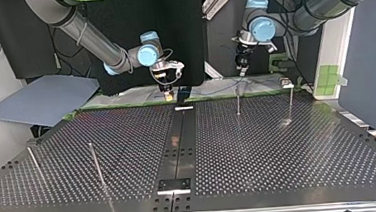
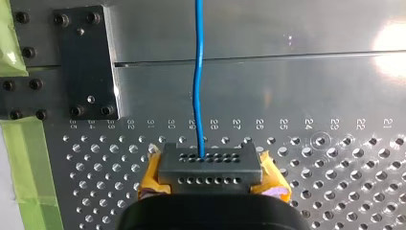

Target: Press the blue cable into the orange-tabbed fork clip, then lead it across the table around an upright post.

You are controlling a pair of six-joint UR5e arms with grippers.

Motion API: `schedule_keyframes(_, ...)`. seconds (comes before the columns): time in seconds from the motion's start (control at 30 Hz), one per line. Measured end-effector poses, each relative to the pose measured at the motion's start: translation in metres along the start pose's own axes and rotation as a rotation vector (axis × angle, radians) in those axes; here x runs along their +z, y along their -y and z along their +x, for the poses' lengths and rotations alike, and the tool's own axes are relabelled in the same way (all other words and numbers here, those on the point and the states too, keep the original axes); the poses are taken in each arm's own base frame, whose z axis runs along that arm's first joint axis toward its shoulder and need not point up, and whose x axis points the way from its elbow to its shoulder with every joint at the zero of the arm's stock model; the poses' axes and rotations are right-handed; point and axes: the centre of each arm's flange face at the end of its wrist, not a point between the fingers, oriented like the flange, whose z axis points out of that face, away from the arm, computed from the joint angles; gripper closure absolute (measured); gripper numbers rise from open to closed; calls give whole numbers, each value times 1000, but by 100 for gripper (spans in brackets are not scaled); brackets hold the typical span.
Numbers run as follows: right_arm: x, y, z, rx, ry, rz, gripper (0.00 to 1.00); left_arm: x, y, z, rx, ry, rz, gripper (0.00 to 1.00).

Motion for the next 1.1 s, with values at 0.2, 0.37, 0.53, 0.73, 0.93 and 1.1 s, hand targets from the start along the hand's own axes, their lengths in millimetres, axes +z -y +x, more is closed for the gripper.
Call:
schedule_keyframes(0.2, 0, 0, 0, 0, 1, 1, 100, 3, 5, -3, -17, 35, 26, 7)
schedule_keyframes(0.37, 0, 1, 0, 0, 0, 2, 100, 3, 6, -3, -39, 41, 29, 7)
schedule_keyframes(0.53, 0, 2, 0, 0, 0, 3, 100, 3, 6, -3, -52, 40, 30, 7)
schedule_keyframes(0.73, 1, 2, 1, 1, -3, 4, 100, 3, 6, -3, -58, 40, 23, 7)
schedule_keyframes(0.93, 1, 5, 2, 1, -6, 8, 100, 3, 5, -3, -59, 39, 16, 7)
schedule_keyframes(1.1, 1, 6, 2, 0, -5, 12, 100, 3, 5, -2, -59, 38, 15, 7)
